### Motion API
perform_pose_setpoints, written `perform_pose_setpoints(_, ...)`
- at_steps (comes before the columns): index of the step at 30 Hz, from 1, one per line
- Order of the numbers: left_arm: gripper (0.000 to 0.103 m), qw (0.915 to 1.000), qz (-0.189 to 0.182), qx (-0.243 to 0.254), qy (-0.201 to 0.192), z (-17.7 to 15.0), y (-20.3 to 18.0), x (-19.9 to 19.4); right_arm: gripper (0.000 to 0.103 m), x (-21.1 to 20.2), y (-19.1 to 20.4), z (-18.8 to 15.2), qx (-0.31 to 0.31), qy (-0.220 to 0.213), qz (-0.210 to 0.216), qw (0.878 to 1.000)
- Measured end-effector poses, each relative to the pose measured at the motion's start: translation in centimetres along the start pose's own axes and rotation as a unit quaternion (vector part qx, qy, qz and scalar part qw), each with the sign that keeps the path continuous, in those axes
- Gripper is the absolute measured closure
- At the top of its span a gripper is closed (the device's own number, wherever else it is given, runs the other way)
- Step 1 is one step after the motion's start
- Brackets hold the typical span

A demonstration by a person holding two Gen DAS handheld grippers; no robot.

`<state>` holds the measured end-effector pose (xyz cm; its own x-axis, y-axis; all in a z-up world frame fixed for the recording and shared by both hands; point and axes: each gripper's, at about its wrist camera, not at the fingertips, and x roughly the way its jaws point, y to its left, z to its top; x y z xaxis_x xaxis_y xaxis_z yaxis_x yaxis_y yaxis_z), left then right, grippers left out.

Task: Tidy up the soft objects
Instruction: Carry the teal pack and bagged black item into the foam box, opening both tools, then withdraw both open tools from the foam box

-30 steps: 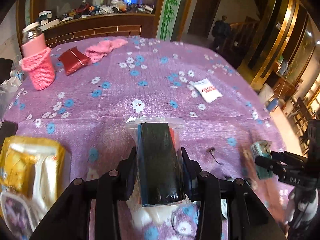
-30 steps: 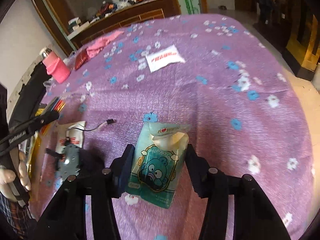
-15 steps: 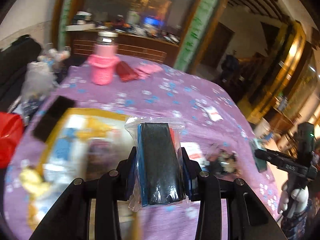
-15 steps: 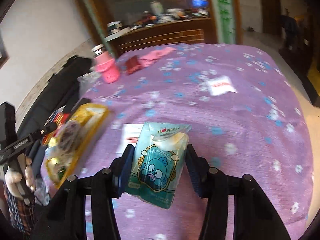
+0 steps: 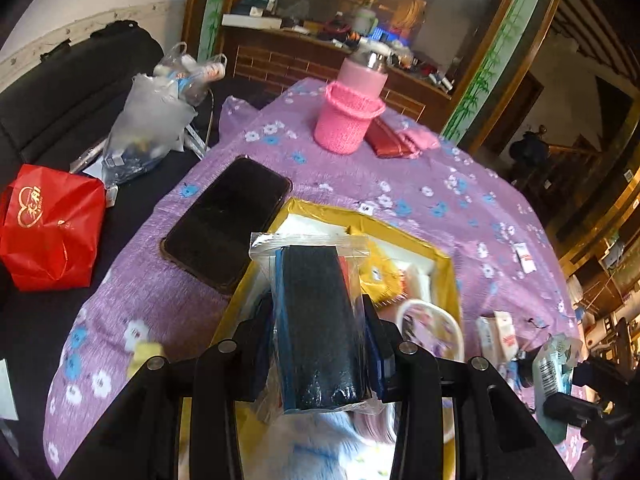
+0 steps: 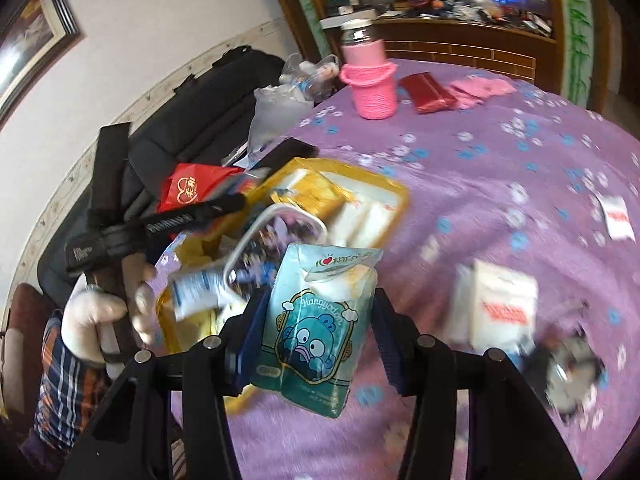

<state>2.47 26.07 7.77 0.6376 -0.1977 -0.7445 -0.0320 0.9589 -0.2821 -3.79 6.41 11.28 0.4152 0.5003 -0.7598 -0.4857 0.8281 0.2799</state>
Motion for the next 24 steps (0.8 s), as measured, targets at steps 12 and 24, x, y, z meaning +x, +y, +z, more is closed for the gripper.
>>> perform_pose_setpoints(12,0.056,0.9994,0.005,-0.02,0.028,-1.4,2.0,1.3,0.052,10.4,-0.6,7.7,-0.009,0.038,-0.084,0.996)
perform_pose_setpoints(24,0.041,0.9932,0.055,0.027,-0.099,-3.1,-0.6,-7.1,0.023,8.5,-0.4,7.0,0.015,0.015,-0.023,0.999)
